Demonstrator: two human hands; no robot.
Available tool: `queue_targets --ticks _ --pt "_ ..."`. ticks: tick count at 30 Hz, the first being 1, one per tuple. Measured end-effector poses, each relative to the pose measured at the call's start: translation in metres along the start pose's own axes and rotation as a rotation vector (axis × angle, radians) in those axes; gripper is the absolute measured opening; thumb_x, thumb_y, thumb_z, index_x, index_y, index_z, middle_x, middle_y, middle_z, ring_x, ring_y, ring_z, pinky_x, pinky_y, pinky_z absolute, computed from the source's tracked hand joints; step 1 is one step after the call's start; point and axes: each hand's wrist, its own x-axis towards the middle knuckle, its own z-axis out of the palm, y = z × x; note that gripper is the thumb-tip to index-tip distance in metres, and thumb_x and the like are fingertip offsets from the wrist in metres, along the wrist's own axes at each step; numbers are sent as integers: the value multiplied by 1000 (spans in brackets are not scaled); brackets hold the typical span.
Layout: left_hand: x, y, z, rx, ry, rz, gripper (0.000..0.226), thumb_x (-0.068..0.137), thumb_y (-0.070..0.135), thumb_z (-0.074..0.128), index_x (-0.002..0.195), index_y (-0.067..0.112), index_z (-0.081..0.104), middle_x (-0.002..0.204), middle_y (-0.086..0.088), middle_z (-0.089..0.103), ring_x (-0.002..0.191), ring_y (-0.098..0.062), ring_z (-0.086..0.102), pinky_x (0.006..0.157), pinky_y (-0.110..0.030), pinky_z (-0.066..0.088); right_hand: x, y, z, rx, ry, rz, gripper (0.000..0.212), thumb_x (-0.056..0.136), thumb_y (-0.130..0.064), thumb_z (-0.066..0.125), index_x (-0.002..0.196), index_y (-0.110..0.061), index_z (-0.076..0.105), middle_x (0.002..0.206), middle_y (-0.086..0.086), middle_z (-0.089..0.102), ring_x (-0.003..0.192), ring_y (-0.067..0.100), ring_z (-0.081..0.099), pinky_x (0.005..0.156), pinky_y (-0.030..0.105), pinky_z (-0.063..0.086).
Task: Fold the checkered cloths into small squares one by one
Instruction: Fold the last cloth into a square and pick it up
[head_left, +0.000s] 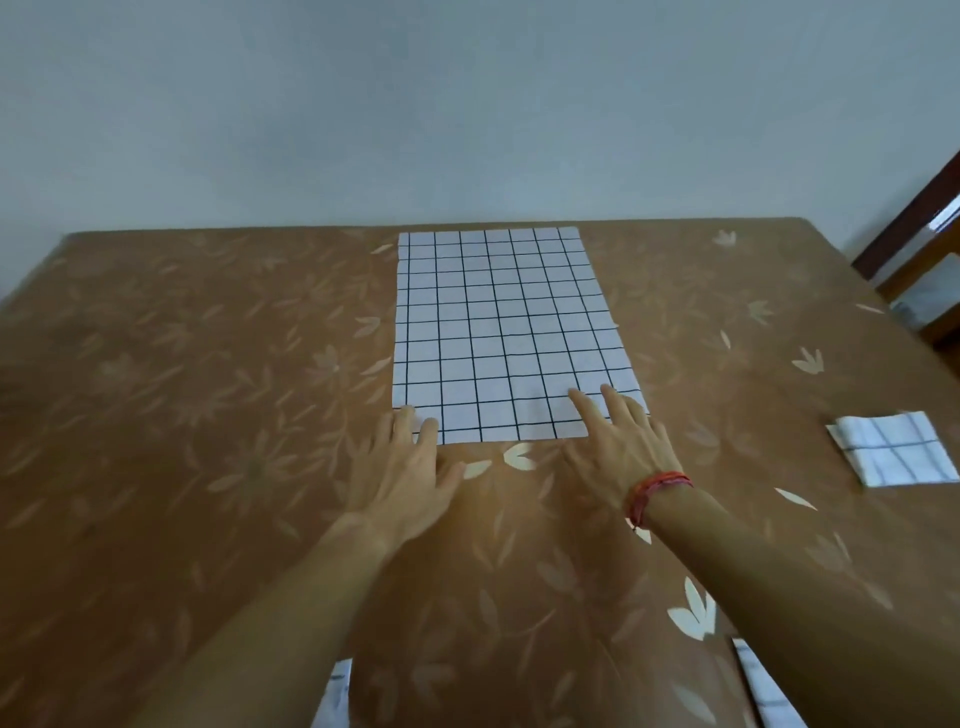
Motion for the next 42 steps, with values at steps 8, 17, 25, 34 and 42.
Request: queue_targets --ticks 8,17,25,34,42 --pt "25 -8 30 -10 -132 -27 69 99 57 30 156 23 12 165 -2 2 151 -19 -1 119 -40 14 26 29 36 -32 -82 29 63 93 -57 29 149 -34 12 159 12 10 147 27 6 117 46 15" --pt "12 -3 30 -63 -14 -7 62 95 44 47 147 10 39 157 -4 33 146 -18 25 116 -35 23 11 32 41 -122 85 -43 45 95 -42 38 127 -14 52 134 0 50 129 16 41 108 31 27" --pt "-2 -14 19 -121 205 99 27 64 -13 65 86 3 66 85 -4 62 79 -27 61 66 -37 51 -6 32 30 -73 123 -73 46 85 -48 52 115 -13 56 118 1 57 114 22 52 99 29 33" --pt "-34 -16 -28 -320 330 54 10 86 4 64 94 6 71 85 -5 70 72 -28 63 62 -37 51 -34 4 34 -228 69 -20 53 90 -32 57 139 -26 39 145 8 38 136 24 34 109 40 29" --pt "-82 -30 -70 -357 323 55 16 82 1 70 96 9 72 87 -5 73 79 -25 67 67 -34 54 -78 24 -48 25 65 167 17 86 -34 58 98 -29 70 100 5 70 98 27 62 84 31 44"
